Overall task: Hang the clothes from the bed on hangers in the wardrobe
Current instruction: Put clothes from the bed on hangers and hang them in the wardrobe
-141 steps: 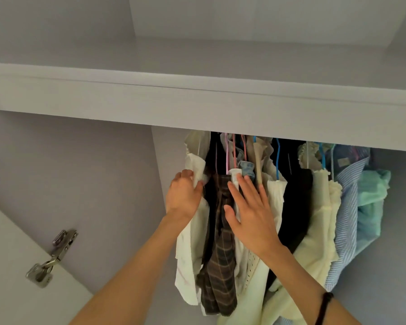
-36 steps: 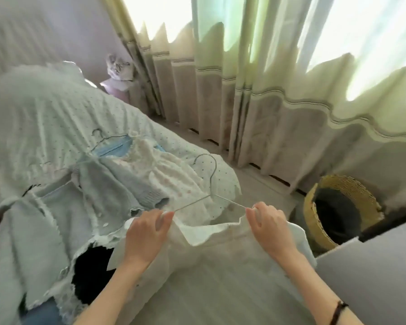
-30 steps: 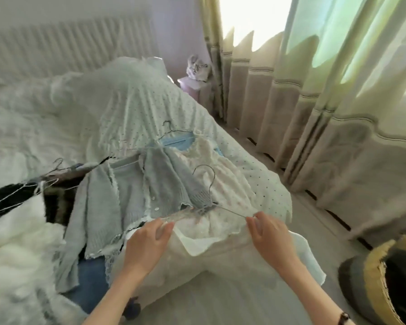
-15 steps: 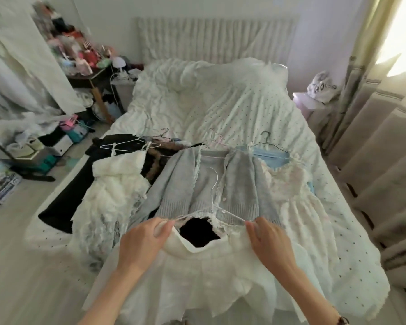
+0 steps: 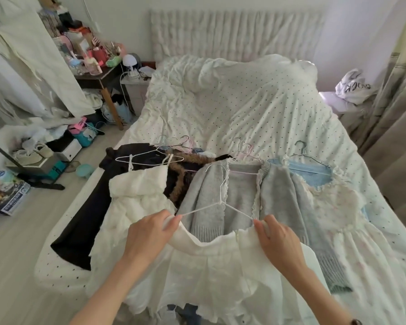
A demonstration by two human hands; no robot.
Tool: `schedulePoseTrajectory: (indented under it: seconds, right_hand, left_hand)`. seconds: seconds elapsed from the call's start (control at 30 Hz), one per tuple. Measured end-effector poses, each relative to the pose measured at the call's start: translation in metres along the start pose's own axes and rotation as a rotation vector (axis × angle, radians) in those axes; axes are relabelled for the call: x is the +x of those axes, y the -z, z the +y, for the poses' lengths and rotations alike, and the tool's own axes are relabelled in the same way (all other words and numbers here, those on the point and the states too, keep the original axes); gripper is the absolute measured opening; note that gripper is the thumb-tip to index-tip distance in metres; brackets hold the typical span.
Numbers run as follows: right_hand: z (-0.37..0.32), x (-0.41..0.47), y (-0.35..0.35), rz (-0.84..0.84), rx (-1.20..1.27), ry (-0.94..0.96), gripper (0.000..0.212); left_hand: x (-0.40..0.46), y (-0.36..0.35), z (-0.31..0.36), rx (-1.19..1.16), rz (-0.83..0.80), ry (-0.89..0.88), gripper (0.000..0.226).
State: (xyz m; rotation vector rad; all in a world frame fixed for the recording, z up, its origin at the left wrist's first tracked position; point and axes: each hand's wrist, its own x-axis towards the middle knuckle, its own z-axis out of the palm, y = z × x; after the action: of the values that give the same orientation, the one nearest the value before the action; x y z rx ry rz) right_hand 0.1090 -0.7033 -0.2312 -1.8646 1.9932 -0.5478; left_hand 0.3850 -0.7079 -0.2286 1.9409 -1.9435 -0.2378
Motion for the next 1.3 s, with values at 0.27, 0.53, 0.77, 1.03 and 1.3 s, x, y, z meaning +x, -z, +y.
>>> schedulePoseTrajectory:
  seconds: [0.27,0.53,0.77,1.03,1.3]
  right_hand:
    - [0.01,0.064,-0.011,-0.003,-0.01,-0.131,0.033]
    - [0.021,0.199,-0.037,-0.036,0.009,-0.112,0.033]
    - [0.008,0.335,-0.122,-0.142,0.113,-0.079,0.031]
    - [0.048,0.452,-0.225,-0.196,0.072,-0.1,0.032]
    - [0.075,0.476,-0.275,-0.277,-0.005,-0.196,0.031]
  left_hand:
    - [0.083,-0.032,-0.007,-0.023,-0.138,-0.059,0.043]
    - [0.21,-0.08,-0.01,0.092,-0.169,-0.016,0.04]
    - [0.322,-0.12,-0.067,0.212,-0.124,0.068,0.036]
    - [0.407,-0.233,-0.113,0.355,-0.148,0.113,0.038]
    - [0.435,-0.296,-0.128,0.371,-0.281,0.194,0.035]
